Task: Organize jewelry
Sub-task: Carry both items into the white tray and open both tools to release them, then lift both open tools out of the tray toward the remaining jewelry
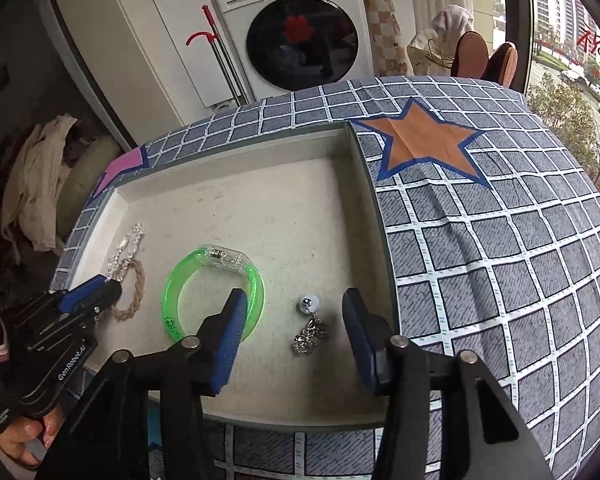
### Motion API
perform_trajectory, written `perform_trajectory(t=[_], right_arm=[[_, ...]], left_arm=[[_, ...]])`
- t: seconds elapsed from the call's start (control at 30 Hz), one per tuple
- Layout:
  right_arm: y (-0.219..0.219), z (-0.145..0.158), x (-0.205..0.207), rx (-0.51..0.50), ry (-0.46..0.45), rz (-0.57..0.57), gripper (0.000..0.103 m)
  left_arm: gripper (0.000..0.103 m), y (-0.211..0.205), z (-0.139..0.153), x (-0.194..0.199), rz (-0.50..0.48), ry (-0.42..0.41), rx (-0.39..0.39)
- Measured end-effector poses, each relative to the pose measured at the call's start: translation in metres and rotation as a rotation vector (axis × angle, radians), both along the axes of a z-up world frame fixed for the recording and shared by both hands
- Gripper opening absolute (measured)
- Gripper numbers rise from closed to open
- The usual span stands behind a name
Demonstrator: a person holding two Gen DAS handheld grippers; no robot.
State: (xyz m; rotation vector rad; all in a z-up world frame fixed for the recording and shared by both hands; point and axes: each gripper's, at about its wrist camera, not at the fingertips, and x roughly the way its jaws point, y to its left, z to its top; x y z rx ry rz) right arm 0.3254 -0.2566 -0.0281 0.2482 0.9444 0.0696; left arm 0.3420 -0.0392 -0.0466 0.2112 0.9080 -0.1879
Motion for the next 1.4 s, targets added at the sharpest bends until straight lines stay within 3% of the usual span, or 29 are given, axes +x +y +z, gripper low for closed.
perform_trajectory(t=[0.07,0.17,0.23,0.5,0.73,0.8,0.93,1.13,1.4], right_arm=[[-0.005,0.006,-0.006,0.051,-0.017,-0.010,0.060],[-0.013,0.014,-0.017,0.106,-0.050,-0.030,0.066],[-0.017,0.019,-0.025,0.119,-0.066,-0.039,0.068],[-0.027,0.027,-0.050,0.170,-0.073,-0.065,0.081],[-0.027,0.036,-0.079,0.206,-0.093,-0.061,0.085],[-0.025,0.040,-0.089,0.201,-0.109,-0.060,0.103],[-0.018,0.048,-0.107,0.156,-0.153,-0.051,0.103],[-0.016,0.053,-0.128,0.159,-0.191,-0.043,0.103],[-0.007,0.052,-0.143,0.071,-0.126,0.018,0.103]], left_arm=[[0.038,0.000,0.002,-0.001,-0.001,-0.002,0.000],[0.103,0.002,0.006,-0.002,0.004,-0.013,-0.019],[0.103,0.004,0.013,-0.006,0.009,-0.059,-0.036],[0.103,0.007,0.029,-0.017,0.017,-0.094,-0.037],[0.103,0.024,0.043,-0.045,0.025,-0.101,-0.076],[0.103,0.027,0.044,-0.054,0.012,-0.093,-0.074],[0.103,0.032,0.043,-0.074,-0.019,-0.074,-0.067],[0.103,0.041,0.040,-0.105,-0.035,-0.121,-0.005],[0.103,0.050,0.026,-0.139,-0.122,-0.071,-0.008]])
